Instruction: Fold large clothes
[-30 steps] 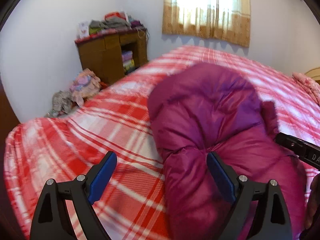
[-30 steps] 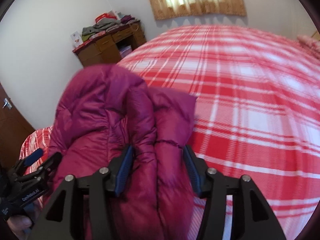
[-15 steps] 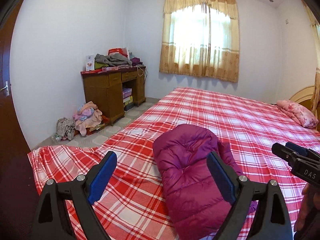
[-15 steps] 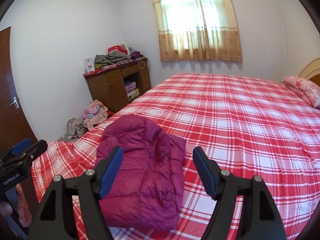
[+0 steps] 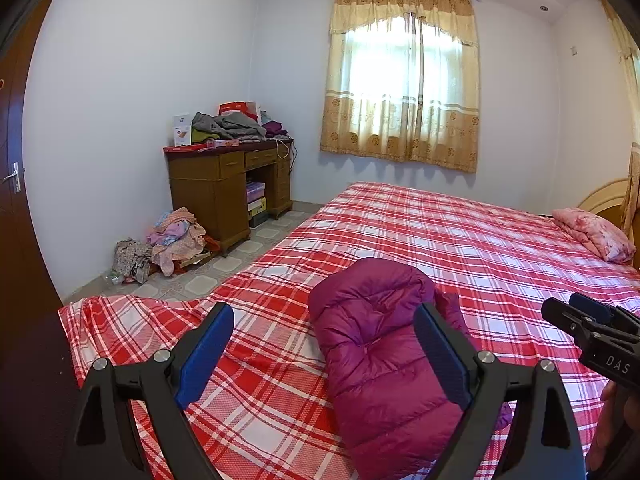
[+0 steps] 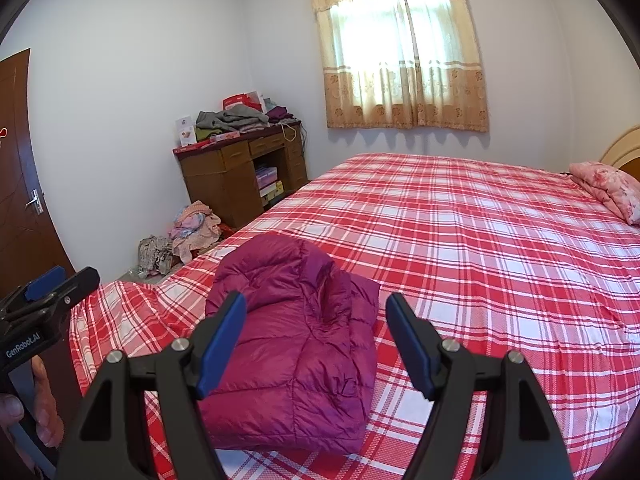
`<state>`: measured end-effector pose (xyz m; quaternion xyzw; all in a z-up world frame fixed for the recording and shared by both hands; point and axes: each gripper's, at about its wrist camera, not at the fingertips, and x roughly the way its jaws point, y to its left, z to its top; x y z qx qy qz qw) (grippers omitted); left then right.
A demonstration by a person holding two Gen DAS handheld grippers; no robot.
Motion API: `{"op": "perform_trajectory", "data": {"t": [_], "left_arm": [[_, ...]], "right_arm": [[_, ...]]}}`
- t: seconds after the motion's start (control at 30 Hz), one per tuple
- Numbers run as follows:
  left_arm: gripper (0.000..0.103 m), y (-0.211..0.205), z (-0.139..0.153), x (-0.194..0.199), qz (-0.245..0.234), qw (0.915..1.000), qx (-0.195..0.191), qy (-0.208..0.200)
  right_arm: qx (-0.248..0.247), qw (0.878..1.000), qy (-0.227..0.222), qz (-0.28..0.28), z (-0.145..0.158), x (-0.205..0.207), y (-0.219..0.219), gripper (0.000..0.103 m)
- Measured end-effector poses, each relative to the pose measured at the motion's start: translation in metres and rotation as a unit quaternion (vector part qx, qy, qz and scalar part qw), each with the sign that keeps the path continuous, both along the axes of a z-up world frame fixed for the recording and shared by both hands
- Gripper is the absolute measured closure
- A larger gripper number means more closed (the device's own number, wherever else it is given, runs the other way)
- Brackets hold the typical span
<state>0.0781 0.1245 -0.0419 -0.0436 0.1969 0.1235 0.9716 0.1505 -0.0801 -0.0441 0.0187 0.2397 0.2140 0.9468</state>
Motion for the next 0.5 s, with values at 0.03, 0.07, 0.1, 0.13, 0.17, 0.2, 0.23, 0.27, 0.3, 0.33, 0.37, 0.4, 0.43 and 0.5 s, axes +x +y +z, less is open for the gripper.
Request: {"op": "perform_trajectory", "data": {"t": [0.03, 0.07, 0.1, 0.13, 0.17, 0.2, 0.23, 0.27, 0.3, 0.33, 0.37, 0.4, 0.43, 0.5], "left_arm": [[0.011, -0.0002, -0.0003, 0.0003, 0.0, 1.0, 0.0, 0.001], [0.011, -0.0003, -0.0009, 0.0007, 0.001, 1.0, 0.0, 0.002], [0.011, -0.0001, -0.0013, 0.0006, 0.001, 1.0, -0.001, 0.002], [0.011, -0.0002, -0.0014, 0.0002, 0.002, 1.0, -0.001, 0.002], [0.011, -0.0002, -0.0013, 0.0003, 0.001, 1.0, 0.0, 0.002], [0.011, -0.0002, -0.0013, 0.0003, 0.001, 1.0, 0.0, 0.002], [0.011, -0.0002, -0.0011, 0.0001, 0.001, 1.0, -0.001, 0.001], [0.011, -0.0004, -0.0009, 0.0003, 0.001, 1.0, 0.0, 0.001], [0.011, -0.0002, -0.0009, 0.0005, 0.001, 1.0, 0.0, 0.001], [0.011, 0.0, -0.0008, 0.0008, 0.001, 1.0, 0.001, 0.0], [0.011, 0.0003, -0.0013, 0.0012, 0.001, 1.0, 0.001, 0.0], [0.011, 0.0, -0.0012, 0.0011, 0.001, 1.0, 0.001, 0.0], [0.011, -0.0001, -0.0013, 0.0009, 0.002, 1.0, 0.001, 0.0], [0.011, 0.0004, -0.0015, 0.0011, 0.001, 1.0, 0.0, 0.001]], "right_arm": [[0.0, 1.0, 0.001, 0.0, -0.0007, -0.0002, 0.0001, 0.028], [0.0, 1.0, 0.001, 0.0, -0.0013, -0.0009, -0.0003, 0.028], [0.001, 1.0, 0.002, 0.0, -0.0016, -0.0009, -0.0006, 0.028], [0.002, 1.0, 0.003, 0.0, -0.0019, -0.0006, -0.0009, 0.028], [0.002, 1.0, 0.003, -0.001, -0.0018, -0.0005, -0.0012, 0.028], [0.002, 1.0, 0.003, -0.001, -0.0016, -0.0007, -0.0011, 0.027], [0.001, 1.0, 0.002, -0.001, -0.0014, -0.0008, -0.0012, 0.027], [0.001, 1.0, 0.002, -0.001, -0.0013, -0.0007, -0.0015, 0.027], [0.001, 1.0, 0.002, -0.001, -0.0009, -0.0008, -0.002, 0.027], [0.002, 1.0, 0.002, -0.001, -0.001, -0.0011, -0.0022, 0.027], [0.002, 1.0, 0.002, -0.001, -0.0014, -0.0012, -0.0024, 0.027], [0.002, 1.0, 0.002, -0.001, -0.0013, -0.0012, -0.0023, 0.027], [0.001, 1.0, 0.002, -0.001, -0.0014, -0.0012, -0.0018, 0.027], [0.002, 1.0, 0.002, 0.0, -0.0013, -0.0014, -0.0023, 0.027]]}}
